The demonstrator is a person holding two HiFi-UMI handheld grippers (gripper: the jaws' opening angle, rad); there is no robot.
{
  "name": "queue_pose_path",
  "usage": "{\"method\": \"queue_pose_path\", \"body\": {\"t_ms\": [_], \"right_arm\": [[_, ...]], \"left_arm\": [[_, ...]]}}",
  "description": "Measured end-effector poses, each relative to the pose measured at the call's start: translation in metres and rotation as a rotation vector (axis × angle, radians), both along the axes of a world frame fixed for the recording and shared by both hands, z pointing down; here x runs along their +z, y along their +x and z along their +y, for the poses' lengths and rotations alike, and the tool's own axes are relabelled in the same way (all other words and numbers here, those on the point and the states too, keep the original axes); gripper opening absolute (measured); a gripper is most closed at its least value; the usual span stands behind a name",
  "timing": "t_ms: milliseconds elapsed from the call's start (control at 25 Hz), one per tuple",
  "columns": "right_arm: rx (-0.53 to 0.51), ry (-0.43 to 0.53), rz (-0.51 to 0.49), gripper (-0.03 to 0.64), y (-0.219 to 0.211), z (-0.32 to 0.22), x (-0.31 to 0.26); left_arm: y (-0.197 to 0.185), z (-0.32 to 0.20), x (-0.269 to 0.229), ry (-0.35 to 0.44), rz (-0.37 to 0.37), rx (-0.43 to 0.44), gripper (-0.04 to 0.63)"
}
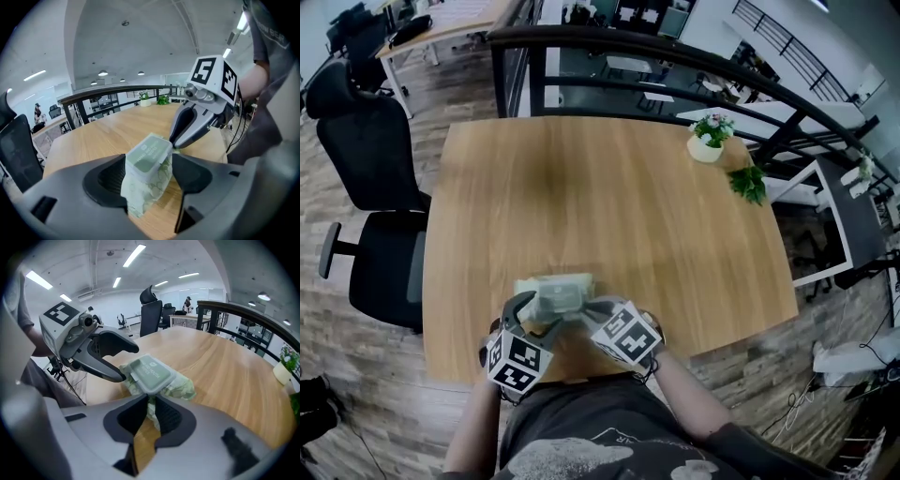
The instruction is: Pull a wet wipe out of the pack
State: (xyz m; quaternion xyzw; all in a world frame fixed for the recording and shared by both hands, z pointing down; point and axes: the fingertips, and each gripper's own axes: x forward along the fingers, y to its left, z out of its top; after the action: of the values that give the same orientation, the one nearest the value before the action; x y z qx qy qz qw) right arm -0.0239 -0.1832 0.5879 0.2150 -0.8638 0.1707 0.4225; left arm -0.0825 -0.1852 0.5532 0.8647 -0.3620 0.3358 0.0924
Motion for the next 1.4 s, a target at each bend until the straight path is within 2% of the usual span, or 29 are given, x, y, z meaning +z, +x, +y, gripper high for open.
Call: {"method": "queue_pose_path", "body": {"t_ms": [200,320,480,560,720,1000,1400], "right_arm": [[-0.033,-0.02,-0.008,0.063,0.0,0.001,0.002],[-0.05,-0.026,-0.009,0.063,0.0,0.001,0.003],[-0.068,-0.032,-0.012,0.063,0.0,0.001,0.002],[-0.075,-0.035,-0.011,0.063,0.0,0.002,0.001],[-0.082,-0.038,-0.01,0.063,0.0,0.002,0.002],[-0.093,-0.059,-0.013,0.061,0.001,0.001,0.003],[-0.087,-0.096,-0.016,0.061,0.001,0.0,0.002]], "left_arm": [[0.005,-0.009,0.006,0.055,-0.099,0.042,0.313],[0.009,-0.013,0.007,0.12,-0.16,0.111,0.316],[0.014,-0.013,0.007,0.171,-0.184,0.197,0.316],[0.015,-0.014,0.01,0.143,-0.167,0.217,0.316],[0.014,-0.017,0.016,0.044,-0.073,0.251,0.316],[0.019,-0.019,0.018,0.008,-0.001,0.349,0.316],[0.02,-0.022,0.02,-0.084,0.072,0.383,0.304]]}}
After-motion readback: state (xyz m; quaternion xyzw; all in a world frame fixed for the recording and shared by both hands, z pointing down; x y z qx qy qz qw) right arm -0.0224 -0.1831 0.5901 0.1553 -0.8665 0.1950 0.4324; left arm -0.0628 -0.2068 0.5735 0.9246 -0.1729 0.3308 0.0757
